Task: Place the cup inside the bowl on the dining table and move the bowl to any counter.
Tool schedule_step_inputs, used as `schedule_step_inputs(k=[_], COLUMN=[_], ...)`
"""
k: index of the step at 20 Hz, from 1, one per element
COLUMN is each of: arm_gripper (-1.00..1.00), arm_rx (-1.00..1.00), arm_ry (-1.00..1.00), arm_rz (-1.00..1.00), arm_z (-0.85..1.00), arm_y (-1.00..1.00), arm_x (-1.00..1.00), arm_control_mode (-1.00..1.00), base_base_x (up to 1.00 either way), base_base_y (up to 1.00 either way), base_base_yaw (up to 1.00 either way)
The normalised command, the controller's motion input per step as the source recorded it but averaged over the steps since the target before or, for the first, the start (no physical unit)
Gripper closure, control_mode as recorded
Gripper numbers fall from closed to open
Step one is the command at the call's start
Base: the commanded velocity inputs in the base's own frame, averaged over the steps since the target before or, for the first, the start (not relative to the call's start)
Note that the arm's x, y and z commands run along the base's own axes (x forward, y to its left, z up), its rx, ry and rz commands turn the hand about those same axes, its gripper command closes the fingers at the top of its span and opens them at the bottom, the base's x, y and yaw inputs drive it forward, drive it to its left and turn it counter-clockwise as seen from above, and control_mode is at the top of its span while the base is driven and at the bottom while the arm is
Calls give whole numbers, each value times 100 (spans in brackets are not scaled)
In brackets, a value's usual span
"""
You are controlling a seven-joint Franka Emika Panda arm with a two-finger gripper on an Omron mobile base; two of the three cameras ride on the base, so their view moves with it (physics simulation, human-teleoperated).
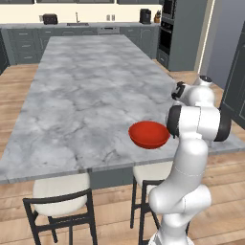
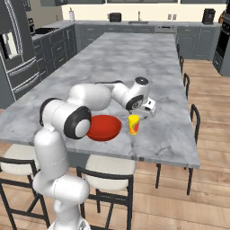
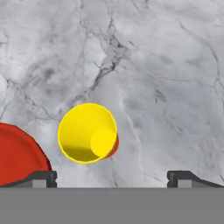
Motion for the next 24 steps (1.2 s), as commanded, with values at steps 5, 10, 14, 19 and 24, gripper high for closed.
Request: schedule_step_inputs(k=[5, 10, 14, 19, 24], arm_gripper=[-100, -100, -100, -100, -100], arm_rx=[2, 0, 0, 0, 0], arm_ry=[0, 0, 0, 0, 0], arm_rz=[0, 0, 0, 0, 0], arm_z=[-8, -13, -18, -16, -13], arm_y=[0, 0, 0, -7, -15], arm_x=[20, 32, 11, 0, 0], arm_control_mode=[-100, -100, -100, -100, -100], base_base_x=[0, 0, 0, 0, 0], base_base_y=[0, 0, 0, 0, 0], base_base_yaw=[0, 0, 0, 0, 0])
